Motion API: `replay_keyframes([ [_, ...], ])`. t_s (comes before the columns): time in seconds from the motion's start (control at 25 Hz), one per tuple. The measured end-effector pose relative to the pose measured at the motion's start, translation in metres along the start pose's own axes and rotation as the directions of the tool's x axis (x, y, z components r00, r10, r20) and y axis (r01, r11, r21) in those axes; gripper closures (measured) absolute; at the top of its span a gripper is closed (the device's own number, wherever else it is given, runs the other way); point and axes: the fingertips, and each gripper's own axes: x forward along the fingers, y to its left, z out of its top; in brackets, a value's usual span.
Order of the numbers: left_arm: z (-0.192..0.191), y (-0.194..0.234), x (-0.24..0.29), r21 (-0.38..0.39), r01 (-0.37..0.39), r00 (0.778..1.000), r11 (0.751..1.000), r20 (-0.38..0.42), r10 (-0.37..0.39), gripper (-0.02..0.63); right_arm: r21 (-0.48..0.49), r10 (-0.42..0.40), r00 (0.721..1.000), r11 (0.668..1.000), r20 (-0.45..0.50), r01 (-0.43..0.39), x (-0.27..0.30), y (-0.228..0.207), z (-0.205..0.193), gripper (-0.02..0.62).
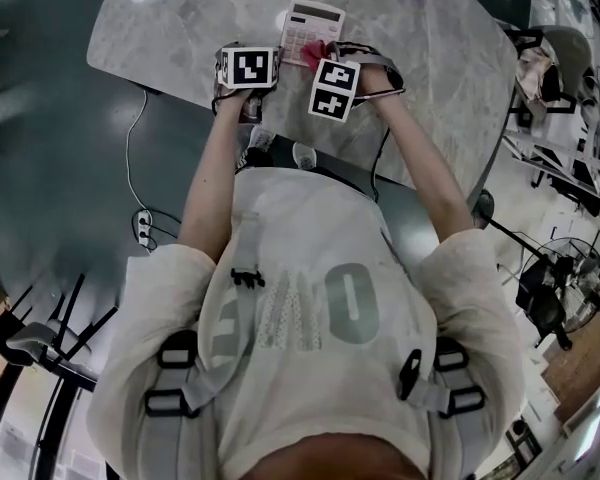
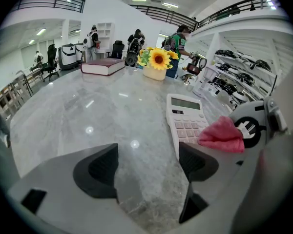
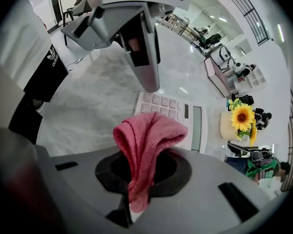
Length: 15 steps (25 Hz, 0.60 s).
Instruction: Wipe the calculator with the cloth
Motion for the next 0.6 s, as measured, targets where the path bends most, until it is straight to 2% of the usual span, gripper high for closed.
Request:
replay_keyframes([
  [0.24, -0.001, 0.001, -0.003, 0.001, -0.003, 1.000, 1.000, -0.001, 0.003, 0.218, -0.013, 0.024, 1.000, 1.000, 0.018, -0.024, -0.006, 0.022, 0.006, 0.541],
  [0.6, -0.001, 0.003, -0.007, 0.008, -0.010, 1.000, 1.000, -0.008, 0.010, 0.219, -0.021, 0.026, 1.000, 0.999, 0.018, -0.026, -0.005, 0.025, 0.007, 0.541],
])
